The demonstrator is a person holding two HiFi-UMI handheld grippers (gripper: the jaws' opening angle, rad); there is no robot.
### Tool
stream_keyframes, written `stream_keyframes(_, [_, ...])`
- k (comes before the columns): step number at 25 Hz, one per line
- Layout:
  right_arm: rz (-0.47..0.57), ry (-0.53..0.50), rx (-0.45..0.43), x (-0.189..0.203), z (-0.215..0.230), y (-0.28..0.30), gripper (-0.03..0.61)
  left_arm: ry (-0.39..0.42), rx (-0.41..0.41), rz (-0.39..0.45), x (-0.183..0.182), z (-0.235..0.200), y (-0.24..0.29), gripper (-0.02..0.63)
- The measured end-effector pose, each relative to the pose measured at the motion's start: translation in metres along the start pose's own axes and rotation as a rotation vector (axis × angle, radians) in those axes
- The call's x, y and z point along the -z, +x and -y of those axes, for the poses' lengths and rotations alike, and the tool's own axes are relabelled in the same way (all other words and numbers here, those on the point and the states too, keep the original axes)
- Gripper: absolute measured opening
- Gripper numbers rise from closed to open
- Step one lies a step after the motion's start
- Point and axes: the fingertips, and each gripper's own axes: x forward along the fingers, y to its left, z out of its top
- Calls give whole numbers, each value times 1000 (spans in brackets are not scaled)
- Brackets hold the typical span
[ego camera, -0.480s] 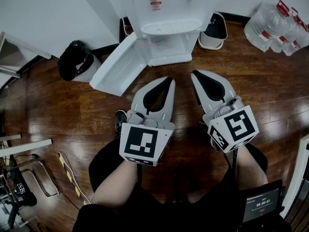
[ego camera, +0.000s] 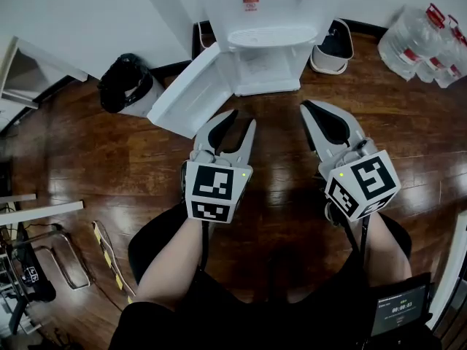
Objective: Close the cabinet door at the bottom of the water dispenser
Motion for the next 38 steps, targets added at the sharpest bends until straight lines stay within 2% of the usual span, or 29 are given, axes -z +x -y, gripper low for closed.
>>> stream_keyframes(3, [-6,-2,3,3,2,1,5,39,-44,-40,15,-23,-1,170])
stream_keyframes(6, [-7,14,20,3,4,4,5,65,-137,-96,36,-65,-4,185])
stream_keyframes(11, [12,44,14,-5,-1,11,5,77,-406,-204,81,-163,-23,266])
stream_keyframes(14, [21,47,11,-9,-2,16,5,1,-531,-268,112,-210,-35,291])
stream_keyframes(17, [11,46,6,-7,-4,19,5,-66,-541,-301,126,-224,-37,298])
stream_keyframes(20, [-9,46,-12,0,-3,28,5,-30,-556,-340,142,-243,-32,329])
stream_keyframes(23, [-17,47,-23,3,4,37,5,-31,-535,-384,159,-251,-21,374])
stream_keyframes(26, [-16,63,-25,-2,9,41,5,-38,-515,-410,170,-252,-14,383])
stream_keyframes(30, [-16,90,-25,-2,18,44,5,-53,-547,-420,173,-256,-10,385])
stream_keyframes(34, [-30,105,-33,2,21,46,5,-34,-571,-435,173,-263,-12,324])
stream_keyframes(38, [-40,107,-43,5,18,46,5,28,-589,-472,178,-248,-20,290])
